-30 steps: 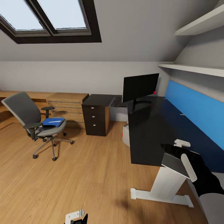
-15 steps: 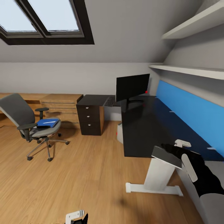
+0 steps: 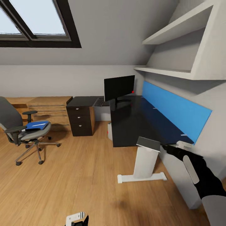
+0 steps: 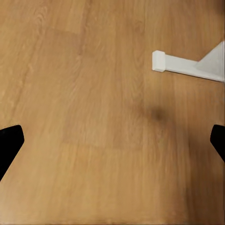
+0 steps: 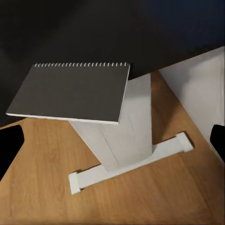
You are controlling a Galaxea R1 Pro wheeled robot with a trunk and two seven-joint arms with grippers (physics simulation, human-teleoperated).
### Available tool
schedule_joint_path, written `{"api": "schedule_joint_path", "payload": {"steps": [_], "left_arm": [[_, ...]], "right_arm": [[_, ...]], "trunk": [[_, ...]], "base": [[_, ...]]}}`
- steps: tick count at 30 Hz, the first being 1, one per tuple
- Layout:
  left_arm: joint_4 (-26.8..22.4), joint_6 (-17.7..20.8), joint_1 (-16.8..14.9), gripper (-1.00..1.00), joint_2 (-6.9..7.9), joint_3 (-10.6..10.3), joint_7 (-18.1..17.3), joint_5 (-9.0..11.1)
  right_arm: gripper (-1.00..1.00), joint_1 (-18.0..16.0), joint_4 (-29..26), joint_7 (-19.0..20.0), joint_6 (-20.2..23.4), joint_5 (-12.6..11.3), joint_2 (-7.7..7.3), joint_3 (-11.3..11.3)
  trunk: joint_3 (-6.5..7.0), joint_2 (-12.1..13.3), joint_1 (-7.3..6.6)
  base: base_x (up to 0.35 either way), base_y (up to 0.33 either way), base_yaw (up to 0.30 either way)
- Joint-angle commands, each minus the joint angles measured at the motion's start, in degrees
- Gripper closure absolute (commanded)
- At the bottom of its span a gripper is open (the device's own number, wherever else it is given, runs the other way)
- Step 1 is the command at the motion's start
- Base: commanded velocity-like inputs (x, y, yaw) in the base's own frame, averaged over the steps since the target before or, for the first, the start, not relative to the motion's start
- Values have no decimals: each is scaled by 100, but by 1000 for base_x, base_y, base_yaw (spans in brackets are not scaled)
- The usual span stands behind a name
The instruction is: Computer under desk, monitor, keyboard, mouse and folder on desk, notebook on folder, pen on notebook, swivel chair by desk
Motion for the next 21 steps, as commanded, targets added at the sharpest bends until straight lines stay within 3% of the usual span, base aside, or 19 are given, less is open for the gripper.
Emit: {"api": "schedule_joint_path", "payload": {"steps": [1,11,14,17,21], "left_arm": [[-13,23,3,-100,1,-2,1,59],[-73,16,3,-100,5,6,-32,71],[-161,15,3,-100,9,22,-33,83],[-326,21,3,-100,4,126,-27,92],[-374,28,3,-100,-3,213,-26,94]], "right_arm": [[-100,-2,-5,-23,24,-47,1,-1],[-100,31,0,-14,3,-59,1,-13],[-100,35,2,-8,5,-77,0,-108],[-100,95,2,22,2,-195,3,-350],[-100,164,12,46,-5,-514,0,-441]], "trunk": [[1,-3,-3],[62,-3,-3],[73,-3,-3],[59,-43,19],[-12,-204,107]], "base": [[-284,0,-234],[-70,0,-211],[-5,0,-109],[-1,0,-31],[0,0,-11]]}}
